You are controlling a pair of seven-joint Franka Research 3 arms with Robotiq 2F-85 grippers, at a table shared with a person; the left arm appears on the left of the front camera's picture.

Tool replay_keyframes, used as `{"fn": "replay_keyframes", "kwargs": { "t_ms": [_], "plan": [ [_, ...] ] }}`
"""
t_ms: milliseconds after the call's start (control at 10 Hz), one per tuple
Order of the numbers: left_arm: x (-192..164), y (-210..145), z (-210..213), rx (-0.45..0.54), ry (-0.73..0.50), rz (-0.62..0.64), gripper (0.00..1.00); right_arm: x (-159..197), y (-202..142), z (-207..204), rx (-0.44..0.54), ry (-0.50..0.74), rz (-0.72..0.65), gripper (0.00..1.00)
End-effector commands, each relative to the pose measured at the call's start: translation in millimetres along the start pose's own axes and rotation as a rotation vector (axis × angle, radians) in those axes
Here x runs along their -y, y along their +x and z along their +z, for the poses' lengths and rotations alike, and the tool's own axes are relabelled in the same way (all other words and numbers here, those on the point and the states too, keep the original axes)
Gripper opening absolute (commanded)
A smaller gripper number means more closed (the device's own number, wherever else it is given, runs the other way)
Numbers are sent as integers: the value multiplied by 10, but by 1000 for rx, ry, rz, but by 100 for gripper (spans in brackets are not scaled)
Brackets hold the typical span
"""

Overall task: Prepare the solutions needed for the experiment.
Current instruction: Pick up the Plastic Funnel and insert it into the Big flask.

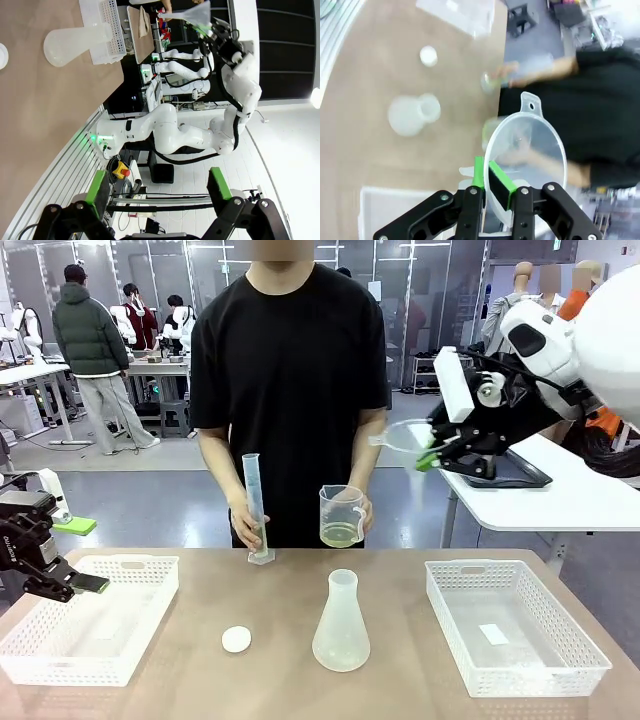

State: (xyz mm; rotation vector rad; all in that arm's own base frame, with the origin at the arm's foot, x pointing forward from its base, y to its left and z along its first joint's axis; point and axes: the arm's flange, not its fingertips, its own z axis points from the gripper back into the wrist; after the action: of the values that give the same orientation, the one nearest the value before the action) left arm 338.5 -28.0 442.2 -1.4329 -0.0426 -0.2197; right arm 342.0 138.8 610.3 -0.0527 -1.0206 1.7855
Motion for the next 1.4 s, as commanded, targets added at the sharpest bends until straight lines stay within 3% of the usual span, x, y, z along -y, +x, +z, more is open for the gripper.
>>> {"fn": "replay_keyframes", "kwargs": {
  "t_ms": [0,100,400,700,1000,1300],
  "plan": [
    [12,-19,21,-9,-7,-7,100,-203,132,-33,202,12,109,6],
    [12,-19,21,-9,-7,-7,100,-229,243,-84,284,-8,145,6],
    [12,-19,21,-9,-7,-7,100,-227,346,-393,350,-39,187,6],
    [12,-19,21,-9,-7,-7,100,-248,361,-439,295,-56,209,6],
    [12,-19,21,-9,-7,-7,100,-278,396,-361,317,-14,176,6],
    [12,-19,21,-9,-7,-7,100,-310,257,-482,263,6,142,6]
  ]
}}
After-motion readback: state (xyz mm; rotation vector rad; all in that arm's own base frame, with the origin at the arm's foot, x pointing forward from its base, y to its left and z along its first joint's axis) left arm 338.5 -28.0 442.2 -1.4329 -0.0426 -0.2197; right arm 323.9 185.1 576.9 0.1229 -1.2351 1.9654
